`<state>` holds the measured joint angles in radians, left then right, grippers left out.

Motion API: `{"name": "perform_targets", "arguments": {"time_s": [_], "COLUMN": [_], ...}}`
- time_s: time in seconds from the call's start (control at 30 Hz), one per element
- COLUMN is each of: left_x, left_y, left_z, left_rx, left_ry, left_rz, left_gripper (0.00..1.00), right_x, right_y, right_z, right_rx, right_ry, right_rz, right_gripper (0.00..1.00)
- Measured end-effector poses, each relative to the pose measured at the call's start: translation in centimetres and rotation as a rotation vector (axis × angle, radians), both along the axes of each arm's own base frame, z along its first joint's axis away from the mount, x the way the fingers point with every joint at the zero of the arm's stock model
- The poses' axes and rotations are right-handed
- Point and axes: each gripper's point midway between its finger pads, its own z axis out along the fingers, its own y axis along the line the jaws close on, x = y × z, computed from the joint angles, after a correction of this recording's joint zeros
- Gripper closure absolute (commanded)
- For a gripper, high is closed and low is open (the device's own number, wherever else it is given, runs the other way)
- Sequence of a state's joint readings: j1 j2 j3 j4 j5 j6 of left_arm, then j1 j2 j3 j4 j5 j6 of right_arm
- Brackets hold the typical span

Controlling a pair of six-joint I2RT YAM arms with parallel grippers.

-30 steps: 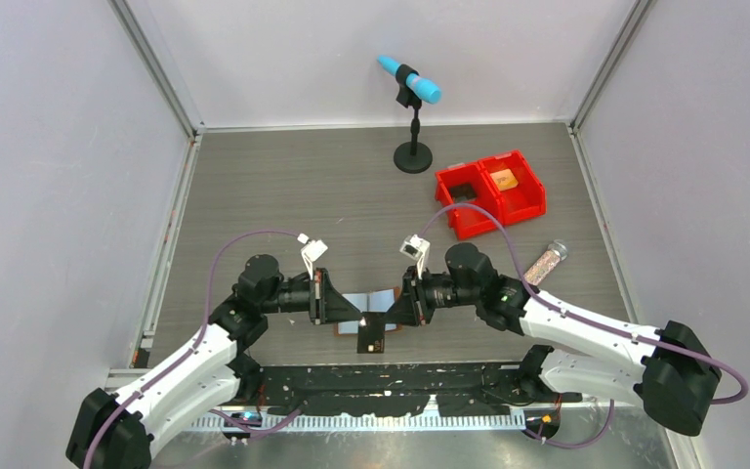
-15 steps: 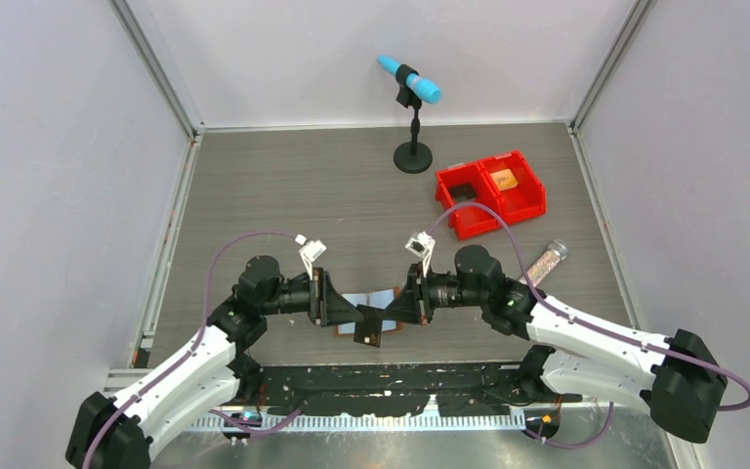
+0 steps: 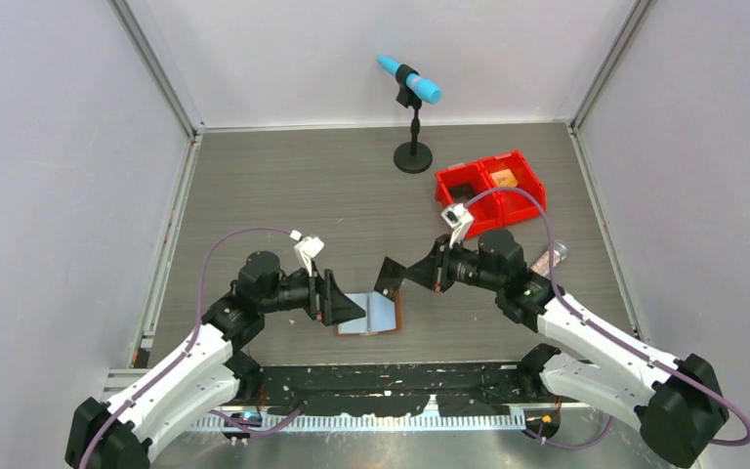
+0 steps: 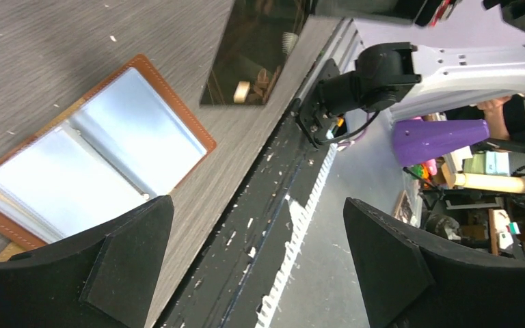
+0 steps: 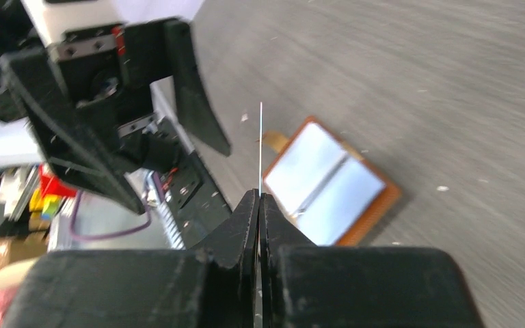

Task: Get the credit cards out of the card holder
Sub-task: Place the credit card in the storage box.

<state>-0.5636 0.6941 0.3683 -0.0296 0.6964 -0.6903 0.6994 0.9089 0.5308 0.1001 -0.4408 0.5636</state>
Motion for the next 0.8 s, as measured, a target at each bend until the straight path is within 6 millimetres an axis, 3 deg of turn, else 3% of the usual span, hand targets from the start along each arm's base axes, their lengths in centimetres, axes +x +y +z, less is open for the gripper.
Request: {"name": "perform_targets", "arguments": {"time_s": [0.2, 0.43, 0.67, 0.8], "left_x": [1.3, 2.1, 2.5, 2.5], "left_y": [0.3, 1.5, 2.0, 2.1], "left_z": [-1.0, -2.9, -3.0, -2.9], "left_rx": [0.071, 0.165, 0.183, 0.184], "left_ry": [-0.012, -0.018, -0.042, -0.046], "left_rz": [0.045, 0.112, 0.142, 0.146], "left_gripper": [0.01, 0.01, 0.01, 0.01], "right_x": [6.2, 13.9, 18.4, 20.9], "right_y": [-4.0, -12.0, -17.9, -19.9], "right_z": [-0.2, 1.5, 1.9, 0.9], "right_rx": [-0.058, -0.130, -0.219, -0.275], "right_ry": [0.024, 0.001, -0.013, 0.004], "right_rz": [-0.223, -0.534, -0.740, -0.811], "right_gripper": [0.95, 0.95, 0.95, 0.95]}}
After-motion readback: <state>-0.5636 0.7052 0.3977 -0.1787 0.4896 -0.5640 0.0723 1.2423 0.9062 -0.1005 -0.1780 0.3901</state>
